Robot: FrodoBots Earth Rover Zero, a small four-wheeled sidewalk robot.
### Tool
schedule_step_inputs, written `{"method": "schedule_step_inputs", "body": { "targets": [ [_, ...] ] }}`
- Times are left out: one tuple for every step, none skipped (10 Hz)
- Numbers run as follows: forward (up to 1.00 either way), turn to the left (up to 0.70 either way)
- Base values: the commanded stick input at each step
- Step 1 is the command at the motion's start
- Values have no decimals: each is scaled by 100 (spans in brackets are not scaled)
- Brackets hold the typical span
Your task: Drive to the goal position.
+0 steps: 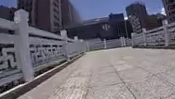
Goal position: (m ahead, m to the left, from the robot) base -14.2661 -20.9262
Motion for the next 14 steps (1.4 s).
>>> {"method": "schedule_step_inputs", "body": {
  "targets": [
    [70,0],
    [70,0],
    [70,0],
    [70,0],
    [70,0],
    [70,0],
    [70,0],
    [62,0],
    [50,0],
    [45,0],
    [45,0],
    [30,0],
    [0,0],
    [0,0]
  ]
}}
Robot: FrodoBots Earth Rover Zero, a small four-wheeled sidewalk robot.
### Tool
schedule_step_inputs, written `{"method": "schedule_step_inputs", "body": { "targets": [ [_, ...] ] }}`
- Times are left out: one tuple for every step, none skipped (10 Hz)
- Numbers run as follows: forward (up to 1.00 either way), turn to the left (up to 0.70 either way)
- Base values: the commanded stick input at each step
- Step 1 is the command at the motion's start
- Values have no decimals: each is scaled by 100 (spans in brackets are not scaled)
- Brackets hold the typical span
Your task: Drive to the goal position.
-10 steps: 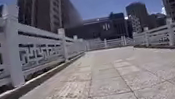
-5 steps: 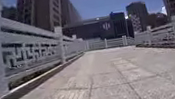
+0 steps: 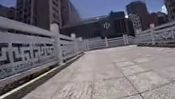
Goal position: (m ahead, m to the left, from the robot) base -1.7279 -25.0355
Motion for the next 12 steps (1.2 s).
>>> {"method": "schedule_step_inputs", "body": {
  "targets": [
    [0,0],
    [0,0],
    [0,0],
    [0,0],
    [0,0],
    [0,0],
    [0,0],
    [28,0],
    [45,0],
    [45,0],
    [45,0],
    [45,0]
  ]
}}
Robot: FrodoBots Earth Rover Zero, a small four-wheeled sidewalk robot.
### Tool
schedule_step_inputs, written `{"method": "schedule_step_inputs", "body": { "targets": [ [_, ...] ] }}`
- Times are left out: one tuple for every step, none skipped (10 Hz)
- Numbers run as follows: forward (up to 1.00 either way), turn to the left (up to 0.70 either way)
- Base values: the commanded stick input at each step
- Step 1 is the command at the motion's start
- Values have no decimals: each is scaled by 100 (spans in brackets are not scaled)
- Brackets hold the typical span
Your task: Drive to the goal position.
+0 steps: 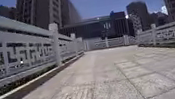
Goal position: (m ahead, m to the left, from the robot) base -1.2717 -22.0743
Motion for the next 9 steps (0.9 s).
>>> {"method": "schedule_step_inputs", "body": {
  "targets": [
    [45,0],
    [45,0],
    [45,0],
    [45,0],
    [45,0],
    [45,0],
    [45,0],
    [62,0],
    [70,0]
  ]
}}
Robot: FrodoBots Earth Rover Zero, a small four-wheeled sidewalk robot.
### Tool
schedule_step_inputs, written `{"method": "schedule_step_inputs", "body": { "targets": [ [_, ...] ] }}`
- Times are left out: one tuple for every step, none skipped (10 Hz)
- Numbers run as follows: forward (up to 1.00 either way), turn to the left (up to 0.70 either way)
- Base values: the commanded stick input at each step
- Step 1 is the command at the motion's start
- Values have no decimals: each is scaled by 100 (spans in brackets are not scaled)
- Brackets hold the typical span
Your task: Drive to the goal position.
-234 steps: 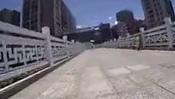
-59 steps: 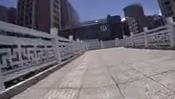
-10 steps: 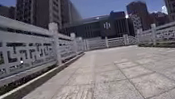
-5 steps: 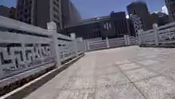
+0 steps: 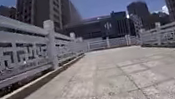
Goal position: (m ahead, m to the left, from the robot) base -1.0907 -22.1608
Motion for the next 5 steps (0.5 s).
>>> {"method": "schedule_step_inputs", "body": {
  "targets": [
    [70,0],
    [70,0],
    [70,0],
    [70,0],
    [70,0]
  ]
}}
